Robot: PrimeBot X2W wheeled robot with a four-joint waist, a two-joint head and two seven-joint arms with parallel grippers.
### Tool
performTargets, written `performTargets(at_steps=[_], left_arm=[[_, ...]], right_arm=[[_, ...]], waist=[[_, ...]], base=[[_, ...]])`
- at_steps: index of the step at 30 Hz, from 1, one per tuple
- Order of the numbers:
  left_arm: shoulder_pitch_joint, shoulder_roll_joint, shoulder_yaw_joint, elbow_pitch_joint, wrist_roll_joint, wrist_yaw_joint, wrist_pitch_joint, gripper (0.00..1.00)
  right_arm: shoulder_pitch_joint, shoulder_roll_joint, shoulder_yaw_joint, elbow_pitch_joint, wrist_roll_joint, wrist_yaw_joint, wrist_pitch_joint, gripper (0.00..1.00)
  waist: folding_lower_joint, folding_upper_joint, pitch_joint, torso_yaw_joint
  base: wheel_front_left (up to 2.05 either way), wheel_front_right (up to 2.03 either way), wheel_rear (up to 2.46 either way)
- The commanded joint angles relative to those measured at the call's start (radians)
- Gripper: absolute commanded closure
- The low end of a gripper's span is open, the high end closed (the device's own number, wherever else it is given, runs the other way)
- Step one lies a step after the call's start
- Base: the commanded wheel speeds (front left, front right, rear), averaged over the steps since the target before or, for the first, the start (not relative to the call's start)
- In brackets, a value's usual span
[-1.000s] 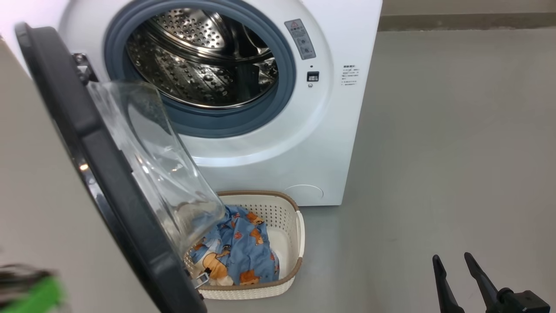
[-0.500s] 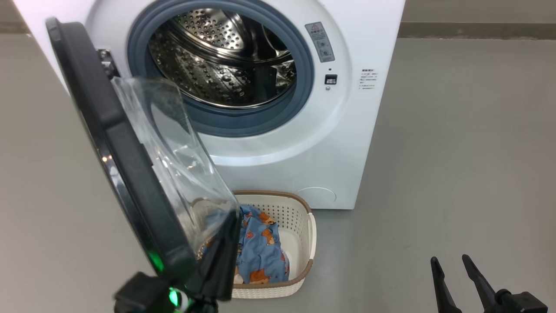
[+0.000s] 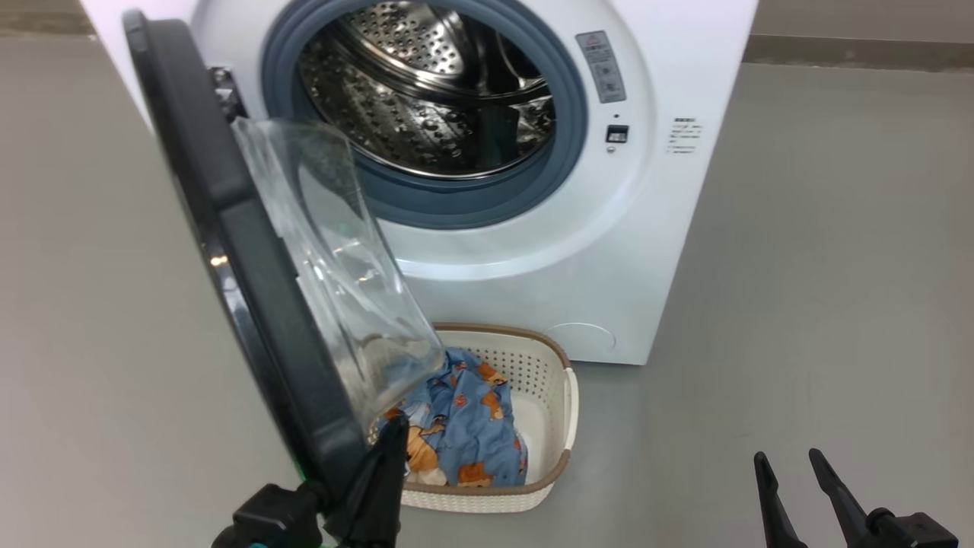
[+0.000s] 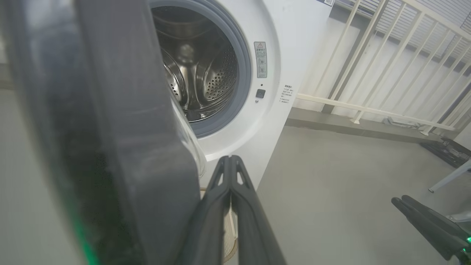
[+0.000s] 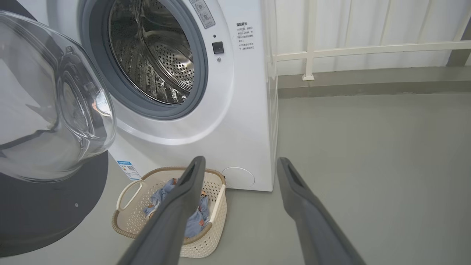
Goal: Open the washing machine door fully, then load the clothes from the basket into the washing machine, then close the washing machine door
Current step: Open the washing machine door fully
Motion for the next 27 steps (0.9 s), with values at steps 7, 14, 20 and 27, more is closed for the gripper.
performTargets(at_steps=[7,14,20,27], left_arm=[[-0.03,0.001,0.068,-0.014,0.01,0.049,0.001,1.0],[-0.041,0.005,0.095,-0.026,0.005,0.067,-0.002,1.0],[-0.062,0.016,0.177,0.011,-0.015,0.102,-0.03,1.0],[-0.107,0.029,0.271,0.098,-0.052,0.121,-0.081,1.0]], right_arm=[[-0.005,-0.009,0.026,-0.015,0.003,0.002,-0.012,0.0],[-0.011,-0.009,0.038,-0.008,-0.002,0.002,-0.012,0.0],[-0.034,-0.009,0.052,-0.003,-0.011,0.002,-0.012,0.0],[-0.055,-0.01,0.07,0.003,-0.021,0.002,-0.012,0.0]], waist=[[0.0,-0.0001,0.011,0.067],[0.0,-0.0001,0.03,0.151],[0.0,-0.0001,0.063,0.23],[0.0,-0.0001,0.088,0.259]], base=[[0.0,0.0,0.0],[0.0,0.0,0.0],[0.0,0.0,0.0],[0.0,0.0,0.0]])
